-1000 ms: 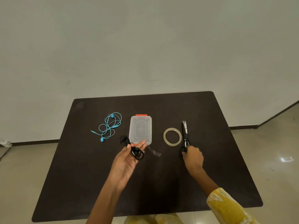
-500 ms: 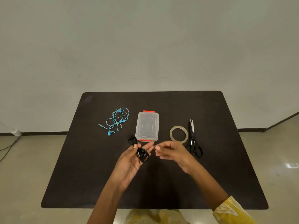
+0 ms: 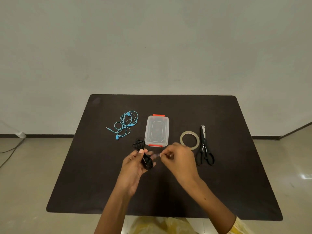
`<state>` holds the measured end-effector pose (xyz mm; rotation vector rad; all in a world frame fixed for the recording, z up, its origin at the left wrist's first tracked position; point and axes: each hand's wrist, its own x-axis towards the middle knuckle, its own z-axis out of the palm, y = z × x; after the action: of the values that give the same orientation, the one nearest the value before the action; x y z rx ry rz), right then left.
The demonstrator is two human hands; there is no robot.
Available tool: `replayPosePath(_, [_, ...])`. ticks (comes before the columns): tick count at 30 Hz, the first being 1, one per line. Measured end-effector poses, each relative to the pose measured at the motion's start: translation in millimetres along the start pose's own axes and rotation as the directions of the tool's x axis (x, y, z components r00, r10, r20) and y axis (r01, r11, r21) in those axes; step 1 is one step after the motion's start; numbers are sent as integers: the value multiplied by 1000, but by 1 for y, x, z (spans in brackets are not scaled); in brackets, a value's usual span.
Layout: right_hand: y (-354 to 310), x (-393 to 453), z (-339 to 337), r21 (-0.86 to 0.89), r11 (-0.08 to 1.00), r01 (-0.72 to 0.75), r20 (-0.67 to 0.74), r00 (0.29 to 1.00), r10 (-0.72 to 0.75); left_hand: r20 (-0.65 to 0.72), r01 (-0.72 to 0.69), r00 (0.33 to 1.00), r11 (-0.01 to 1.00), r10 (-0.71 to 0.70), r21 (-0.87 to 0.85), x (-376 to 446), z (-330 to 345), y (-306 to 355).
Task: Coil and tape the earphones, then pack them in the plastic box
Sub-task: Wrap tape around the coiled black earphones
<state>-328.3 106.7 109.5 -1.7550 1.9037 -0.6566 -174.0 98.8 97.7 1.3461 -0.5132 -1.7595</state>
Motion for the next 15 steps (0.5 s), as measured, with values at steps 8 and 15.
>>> replayPosePath(8, [-19,9,-17,669,685,-287,317,944,86,99,-217,976,923,195,317,-7,-3,1])
replayPosePath(15, [-20,10,-16,683,618,-389,412,904,114,203,-389,921,784,332,483,-15,11,-1])
